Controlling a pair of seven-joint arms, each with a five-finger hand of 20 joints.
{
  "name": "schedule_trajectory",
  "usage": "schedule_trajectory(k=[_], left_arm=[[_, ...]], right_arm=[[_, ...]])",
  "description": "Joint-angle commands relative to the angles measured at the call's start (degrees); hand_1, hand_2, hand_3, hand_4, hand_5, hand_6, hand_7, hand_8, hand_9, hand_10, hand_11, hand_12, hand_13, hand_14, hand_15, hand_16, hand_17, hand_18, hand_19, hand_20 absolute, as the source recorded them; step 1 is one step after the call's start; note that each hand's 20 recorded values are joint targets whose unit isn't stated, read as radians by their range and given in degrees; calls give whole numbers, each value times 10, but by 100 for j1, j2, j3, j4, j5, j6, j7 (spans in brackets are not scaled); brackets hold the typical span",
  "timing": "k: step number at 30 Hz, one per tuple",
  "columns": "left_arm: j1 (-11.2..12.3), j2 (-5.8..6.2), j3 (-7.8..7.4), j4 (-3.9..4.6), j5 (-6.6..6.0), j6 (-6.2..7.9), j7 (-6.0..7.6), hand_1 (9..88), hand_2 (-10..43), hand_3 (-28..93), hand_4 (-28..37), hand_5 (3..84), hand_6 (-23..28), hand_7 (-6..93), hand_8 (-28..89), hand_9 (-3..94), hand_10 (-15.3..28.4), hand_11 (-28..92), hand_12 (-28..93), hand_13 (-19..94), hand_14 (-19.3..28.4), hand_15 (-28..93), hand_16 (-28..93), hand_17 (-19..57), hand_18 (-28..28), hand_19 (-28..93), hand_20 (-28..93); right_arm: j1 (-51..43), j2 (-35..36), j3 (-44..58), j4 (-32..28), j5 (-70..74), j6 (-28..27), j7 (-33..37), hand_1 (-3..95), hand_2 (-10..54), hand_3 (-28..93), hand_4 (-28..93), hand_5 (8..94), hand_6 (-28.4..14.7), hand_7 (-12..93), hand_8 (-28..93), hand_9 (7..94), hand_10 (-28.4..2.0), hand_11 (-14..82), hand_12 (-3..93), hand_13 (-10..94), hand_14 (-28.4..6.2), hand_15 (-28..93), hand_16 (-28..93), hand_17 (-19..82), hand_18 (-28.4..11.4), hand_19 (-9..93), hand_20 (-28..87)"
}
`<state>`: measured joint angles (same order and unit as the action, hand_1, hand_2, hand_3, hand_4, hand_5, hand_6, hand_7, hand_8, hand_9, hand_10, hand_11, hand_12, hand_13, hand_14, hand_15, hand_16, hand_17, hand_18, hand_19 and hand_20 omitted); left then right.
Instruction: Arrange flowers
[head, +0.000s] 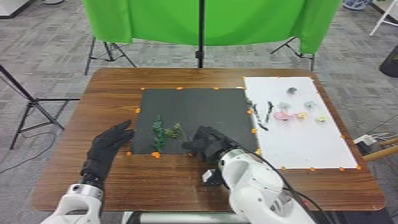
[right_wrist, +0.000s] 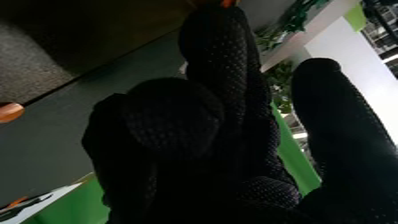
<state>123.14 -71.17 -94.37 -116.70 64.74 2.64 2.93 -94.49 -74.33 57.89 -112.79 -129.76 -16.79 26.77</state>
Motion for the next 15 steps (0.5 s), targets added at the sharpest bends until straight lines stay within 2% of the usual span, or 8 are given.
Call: schedule_trajectory(k=[1,4,7,11,13,15], left_arm=[[87,-48,-23,-17,33,-67,-80,195,13,637,-263,432,48,38,-41,421,145,145,138,319,160,82,37,35,108,10,164],[71,-44,-16,-11,31,-68,-86,195,13,633,-265,429,45,37,-42,421,137,144,138,321,153,84,37,36,108,10,163],[75,-27,-24,-16,31,-61,-100,192,11,636,-266,426,41,41,-44,421,133,142,136,321,148,85,35,36,107,10,163],[80,-34,-18,-22,36,-45,-99,192,9,639,-268,425,38,44,-46,420,129,138,135,319,145,85,34,36,106,10,164],[72,-36,-9,-17,37,-46,-97,191,8,643,-270,424,37,45,-47,420,128,135,136,319,143,86,34,36,105,10,164],[80,-46,-11,-17,42,-50,-94,190,7,645,-271,422,35,46,-48,420,126,133,136,319,142,87,33,35,105,10,164]], right_arm=[[16,145,457,-374,78,344,-88,276,49,630,-50,799,-42,191,-66,893,-148,371,259,928,-51,564,316,681,-114,932,521],[151,413,776,-527,-49,589,-110,288,2,652,-55,800,-37,197,-62,893,-146,372,261,929,-50,565,316,680,-115,932,524],[392,716,1049,-340,-311,804,-23,305,-40,657,-68,797,-29,202,-61,893,-140,380,268,927,-48,574,320,678,-119,932,533],[658,951,1407,178,-610,618,268,313,-89,640,-99,772,-27,182,-71,890,-134,393,276,925,-44,586,324,676,-121,932,552],[762,985,1563,424,-715,300,410,301,-89,624,-107,758,-33,165,-72,888,-134,396,277,923,-43,589,324,674,-121,932,556],[816,983,1662,660,-712,216,484,280,-74,606,-112,751,-38,151,-72,880,-134,399,280,919,-43,593,327,671,-119,932,565]])
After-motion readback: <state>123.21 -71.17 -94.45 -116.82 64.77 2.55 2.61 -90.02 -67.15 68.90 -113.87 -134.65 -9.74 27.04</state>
